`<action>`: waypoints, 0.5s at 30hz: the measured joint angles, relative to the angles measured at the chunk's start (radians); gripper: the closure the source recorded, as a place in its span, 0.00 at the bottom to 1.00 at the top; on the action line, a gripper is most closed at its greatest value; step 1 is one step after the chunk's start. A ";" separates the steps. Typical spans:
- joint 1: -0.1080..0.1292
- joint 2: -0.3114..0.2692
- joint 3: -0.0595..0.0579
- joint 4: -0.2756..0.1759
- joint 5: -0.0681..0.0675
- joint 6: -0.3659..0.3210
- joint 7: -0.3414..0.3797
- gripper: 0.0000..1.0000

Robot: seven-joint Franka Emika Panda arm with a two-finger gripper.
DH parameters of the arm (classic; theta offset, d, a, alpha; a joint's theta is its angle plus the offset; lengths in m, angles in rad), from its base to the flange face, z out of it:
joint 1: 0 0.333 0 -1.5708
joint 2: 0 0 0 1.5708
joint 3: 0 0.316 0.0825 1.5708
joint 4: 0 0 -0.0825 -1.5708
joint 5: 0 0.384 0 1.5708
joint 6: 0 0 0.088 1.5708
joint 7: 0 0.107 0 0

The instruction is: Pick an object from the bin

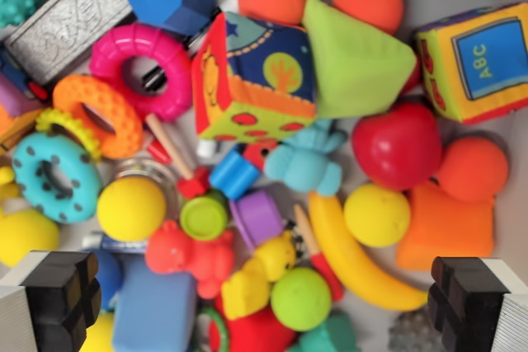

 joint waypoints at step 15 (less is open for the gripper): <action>0.000 0.017 0.001 -0.013 0.000 0.026 -0.122 0.00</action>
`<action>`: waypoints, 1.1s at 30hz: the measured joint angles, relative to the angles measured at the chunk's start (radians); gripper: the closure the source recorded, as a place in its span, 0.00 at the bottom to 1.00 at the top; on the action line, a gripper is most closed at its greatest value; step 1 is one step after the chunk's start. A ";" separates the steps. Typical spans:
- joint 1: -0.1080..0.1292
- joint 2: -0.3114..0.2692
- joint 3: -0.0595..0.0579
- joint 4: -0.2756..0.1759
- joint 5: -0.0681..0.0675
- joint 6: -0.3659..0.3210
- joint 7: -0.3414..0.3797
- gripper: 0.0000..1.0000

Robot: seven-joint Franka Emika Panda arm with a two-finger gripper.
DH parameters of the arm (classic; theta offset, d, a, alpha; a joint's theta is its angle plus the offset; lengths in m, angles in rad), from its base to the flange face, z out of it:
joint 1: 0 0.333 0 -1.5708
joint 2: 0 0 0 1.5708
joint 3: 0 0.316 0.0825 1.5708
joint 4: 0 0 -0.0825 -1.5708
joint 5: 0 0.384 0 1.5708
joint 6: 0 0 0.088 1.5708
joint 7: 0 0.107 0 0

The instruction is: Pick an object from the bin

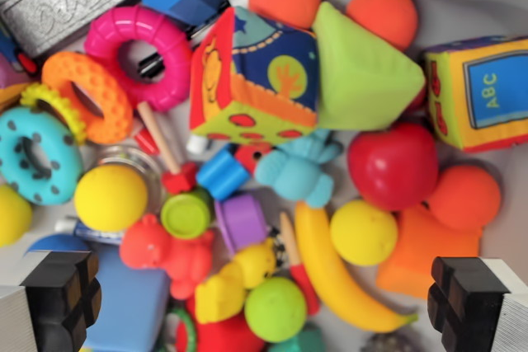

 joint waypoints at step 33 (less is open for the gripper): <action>0.000 0.055 0.004 -0.028 0.000 0.073 -0.350 0.00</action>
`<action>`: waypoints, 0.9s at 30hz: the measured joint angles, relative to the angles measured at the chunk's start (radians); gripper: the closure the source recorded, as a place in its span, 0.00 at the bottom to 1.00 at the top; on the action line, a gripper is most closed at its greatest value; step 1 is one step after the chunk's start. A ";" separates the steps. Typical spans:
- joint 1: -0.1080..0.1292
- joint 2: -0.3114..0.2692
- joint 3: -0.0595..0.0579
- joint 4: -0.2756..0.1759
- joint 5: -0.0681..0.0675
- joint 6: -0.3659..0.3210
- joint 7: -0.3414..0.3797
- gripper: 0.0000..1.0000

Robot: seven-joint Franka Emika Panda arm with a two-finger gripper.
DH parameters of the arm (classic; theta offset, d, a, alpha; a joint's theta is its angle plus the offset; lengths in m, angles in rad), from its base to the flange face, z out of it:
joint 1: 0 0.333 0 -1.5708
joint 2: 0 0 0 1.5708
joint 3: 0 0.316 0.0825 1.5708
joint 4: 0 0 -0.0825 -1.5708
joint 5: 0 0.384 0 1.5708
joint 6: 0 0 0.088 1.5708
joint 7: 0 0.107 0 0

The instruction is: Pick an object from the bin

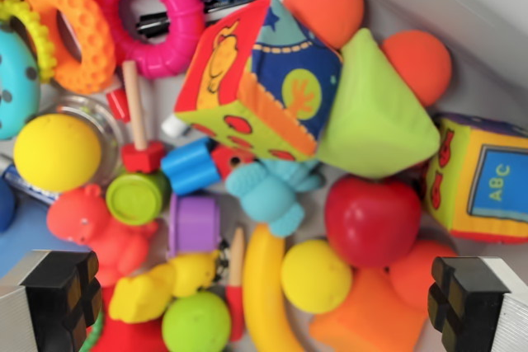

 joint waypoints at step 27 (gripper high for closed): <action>0.000 0.058 0.004 -0.016 -0.003 0.067 -0.324 0.00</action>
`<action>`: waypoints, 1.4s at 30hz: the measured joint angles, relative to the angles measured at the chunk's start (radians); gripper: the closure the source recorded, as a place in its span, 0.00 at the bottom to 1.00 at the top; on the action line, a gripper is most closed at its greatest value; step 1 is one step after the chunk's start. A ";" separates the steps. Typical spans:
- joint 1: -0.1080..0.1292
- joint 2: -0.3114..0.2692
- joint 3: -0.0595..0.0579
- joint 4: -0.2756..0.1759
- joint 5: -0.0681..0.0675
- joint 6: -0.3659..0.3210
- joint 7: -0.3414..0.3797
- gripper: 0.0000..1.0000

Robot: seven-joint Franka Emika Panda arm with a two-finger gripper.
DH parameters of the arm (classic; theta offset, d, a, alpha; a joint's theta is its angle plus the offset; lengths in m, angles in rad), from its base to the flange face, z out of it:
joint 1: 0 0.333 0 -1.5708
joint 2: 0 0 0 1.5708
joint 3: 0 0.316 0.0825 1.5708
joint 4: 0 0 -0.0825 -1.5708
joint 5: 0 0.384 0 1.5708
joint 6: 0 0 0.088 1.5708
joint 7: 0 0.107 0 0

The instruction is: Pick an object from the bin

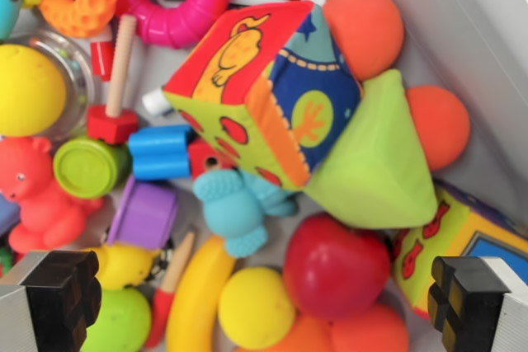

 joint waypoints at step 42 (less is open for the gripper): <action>0.000 0.146 0.006 -0.019 -0.017 0.156 -0.449 0.00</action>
